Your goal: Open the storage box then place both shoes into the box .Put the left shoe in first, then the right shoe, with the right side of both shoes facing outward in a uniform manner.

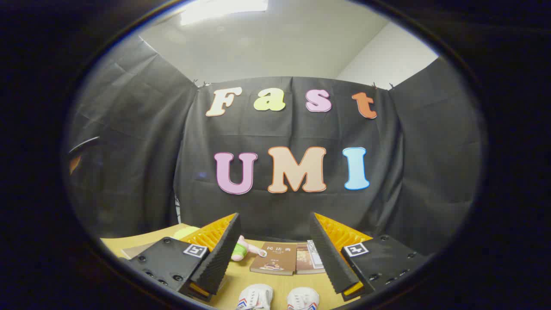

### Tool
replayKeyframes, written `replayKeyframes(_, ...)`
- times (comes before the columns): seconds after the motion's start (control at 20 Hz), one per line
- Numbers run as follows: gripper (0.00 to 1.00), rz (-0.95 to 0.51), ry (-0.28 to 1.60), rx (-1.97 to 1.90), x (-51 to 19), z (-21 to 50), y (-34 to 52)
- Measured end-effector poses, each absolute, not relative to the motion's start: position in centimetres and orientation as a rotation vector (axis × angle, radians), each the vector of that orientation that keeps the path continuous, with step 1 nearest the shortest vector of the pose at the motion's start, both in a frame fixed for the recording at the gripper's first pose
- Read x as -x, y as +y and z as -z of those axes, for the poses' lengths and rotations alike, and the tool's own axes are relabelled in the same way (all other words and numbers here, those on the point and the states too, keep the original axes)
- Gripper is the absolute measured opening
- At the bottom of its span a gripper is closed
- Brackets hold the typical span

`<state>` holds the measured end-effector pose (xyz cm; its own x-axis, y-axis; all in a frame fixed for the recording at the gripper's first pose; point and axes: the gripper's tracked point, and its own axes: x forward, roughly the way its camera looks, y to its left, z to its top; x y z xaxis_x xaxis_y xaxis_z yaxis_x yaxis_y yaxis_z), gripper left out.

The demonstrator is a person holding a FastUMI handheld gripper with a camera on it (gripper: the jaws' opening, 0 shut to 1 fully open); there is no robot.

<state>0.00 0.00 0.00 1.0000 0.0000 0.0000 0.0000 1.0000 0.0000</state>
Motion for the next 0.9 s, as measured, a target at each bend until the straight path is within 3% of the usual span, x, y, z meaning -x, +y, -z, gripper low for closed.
replayKeyframes(0.9,0.99,0.009,-0.026,0.015,-0.4,-0.41,-0.43)
